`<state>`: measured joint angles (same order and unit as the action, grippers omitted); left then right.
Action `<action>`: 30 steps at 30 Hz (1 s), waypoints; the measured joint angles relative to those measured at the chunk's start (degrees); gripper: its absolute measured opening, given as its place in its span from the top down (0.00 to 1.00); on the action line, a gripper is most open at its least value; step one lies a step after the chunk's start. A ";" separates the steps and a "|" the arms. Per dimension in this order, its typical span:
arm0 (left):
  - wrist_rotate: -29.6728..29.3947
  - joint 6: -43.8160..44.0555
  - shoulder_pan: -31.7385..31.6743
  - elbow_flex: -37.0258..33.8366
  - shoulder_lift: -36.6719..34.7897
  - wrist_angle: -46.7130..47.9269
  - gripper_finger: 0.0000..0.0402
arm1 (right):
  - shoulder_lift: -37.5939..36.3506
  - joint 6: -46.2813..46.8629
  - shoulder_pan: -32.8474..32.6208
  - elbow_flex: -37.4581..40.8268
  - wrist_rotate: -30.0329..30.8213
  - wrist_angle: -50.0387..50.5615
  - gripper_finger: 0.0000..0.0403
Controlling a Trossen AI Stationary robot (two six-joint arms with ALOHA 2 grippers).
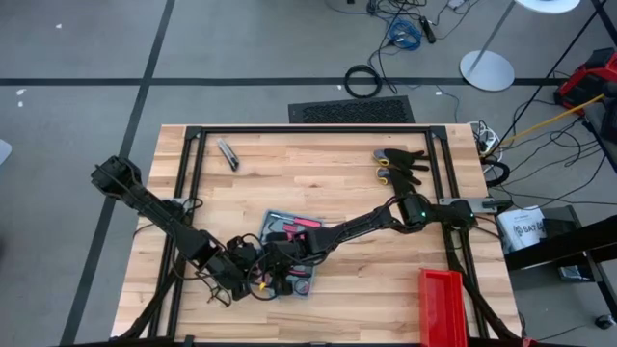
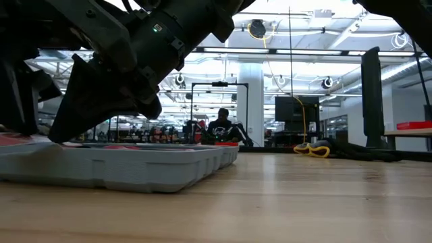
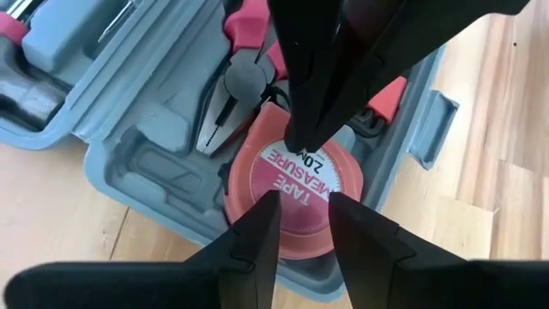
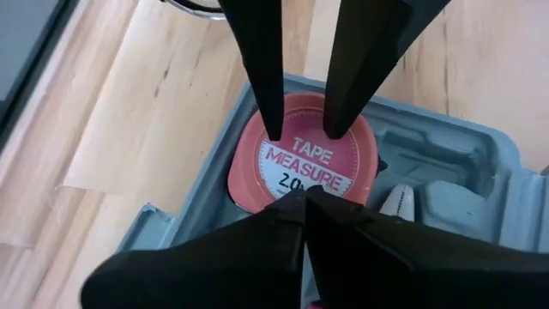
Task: Prefit tool cases
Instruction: Put the pink tape measure into the gray prefit tool case
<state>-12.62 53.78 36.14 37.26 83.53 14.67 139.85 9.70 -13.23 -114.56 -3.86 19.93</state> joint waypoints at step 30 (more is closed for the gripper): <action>-12.67 4.40 2.68 5.53 -24.30 36.14 0.72 | -2.89 -8.00 1.04 -0.31 0.55 -14.08 1.00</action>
<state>-25.29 58.18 38.82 42.79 59.22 50.81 136.97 1.70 -12.20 -114.87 -3.31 5.85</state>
